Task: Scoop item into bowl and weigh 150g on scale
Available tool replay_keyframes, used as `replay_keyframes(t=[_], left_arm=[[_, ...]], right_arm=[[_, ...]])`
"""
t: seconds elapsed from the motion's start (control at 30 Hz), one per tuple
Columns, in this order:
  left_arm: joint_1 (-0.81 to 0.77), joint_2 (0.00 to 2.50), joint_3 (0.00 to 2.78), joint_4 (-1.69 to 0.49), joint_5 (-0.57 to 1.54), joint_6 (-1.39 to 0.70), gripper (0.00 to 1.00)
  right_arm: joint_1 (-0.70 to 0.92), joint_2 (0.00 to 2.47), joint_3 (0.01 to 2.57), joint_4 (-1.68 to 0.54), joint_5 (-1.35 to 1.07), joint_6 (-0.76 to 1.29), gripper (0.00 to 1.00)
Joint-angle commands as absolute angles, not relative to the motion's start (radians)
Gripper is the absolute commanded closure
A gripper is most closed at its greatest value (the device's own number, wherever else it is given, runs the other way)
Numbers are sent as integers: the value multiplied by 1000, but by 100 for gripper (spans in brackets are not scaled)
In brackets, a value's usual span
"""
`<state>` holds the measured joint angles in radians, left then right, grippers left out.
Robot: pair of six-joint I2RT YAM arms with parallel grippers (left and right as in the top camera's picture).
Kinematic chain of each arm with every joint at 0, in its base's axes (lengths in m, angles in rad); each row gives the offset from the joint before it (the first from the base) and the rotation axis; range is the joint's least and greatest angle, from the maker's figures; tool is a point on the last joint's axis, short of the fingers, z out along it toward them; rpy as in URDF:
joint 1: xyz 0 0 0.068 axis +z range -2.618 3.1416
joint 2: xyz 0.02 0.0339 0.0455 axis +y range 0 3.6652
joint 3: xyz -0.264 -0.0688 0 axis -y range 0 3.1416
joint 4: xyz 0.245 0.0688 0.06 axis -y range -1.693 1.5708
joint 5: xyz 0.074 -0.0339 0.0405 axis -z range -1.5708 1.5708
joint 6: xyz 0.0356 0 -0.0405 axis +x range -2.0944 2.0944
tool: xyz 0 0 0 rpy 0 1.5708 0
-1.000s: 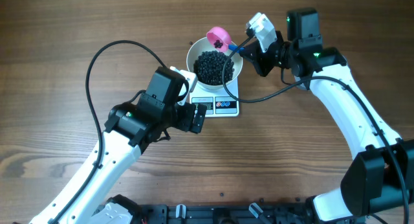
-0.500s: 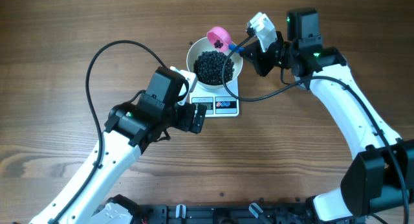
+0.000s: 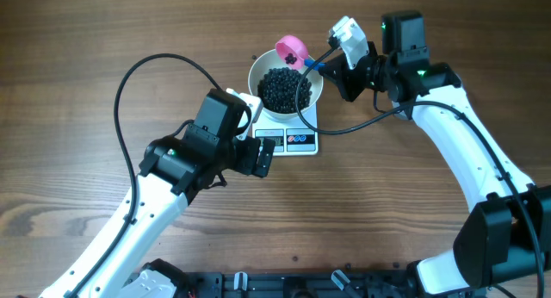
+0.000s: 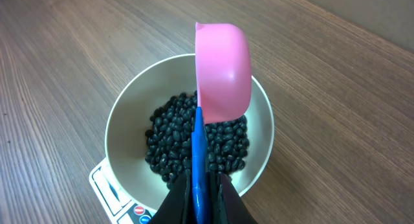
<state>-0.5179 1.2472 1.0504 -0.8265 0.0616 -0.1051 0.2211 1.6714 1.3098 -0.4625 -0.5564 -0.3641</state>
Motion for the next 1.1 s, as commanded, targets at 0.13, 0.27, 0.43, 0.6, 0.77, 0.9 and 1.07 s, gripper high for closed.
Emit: replay_keyframes(t=[0.13,0.27,0.43,0.6,0.77,0.9,1.07], left_arm=[[-515,1240,1070,-826,70,-83,0],[-515,1240,1070,-826,70,-82,0],[-515,1240,1070,-826,70,-82,0],[-515,1240,1070,-826,70,-82,0],[-515,1240,1070,-826,70,-83,0],[-515,1240,1070,-826,70,-82,0],[-515,1240,1070,-826,70,-82,0]], right_arm=[[226,1644,1315,-457,-558,-356,96],[226,1644,1315,-457,-558,-367,96],[230,1644,1315,-464,-574,-453,96],[230,1644,1315,-453,-574,-346,96],[241,1644,1315,-484,-651,-444,96],[242,1644,1315,-466,-596,-380,96],[242,1644,1315,-465,-590,-384,96]])
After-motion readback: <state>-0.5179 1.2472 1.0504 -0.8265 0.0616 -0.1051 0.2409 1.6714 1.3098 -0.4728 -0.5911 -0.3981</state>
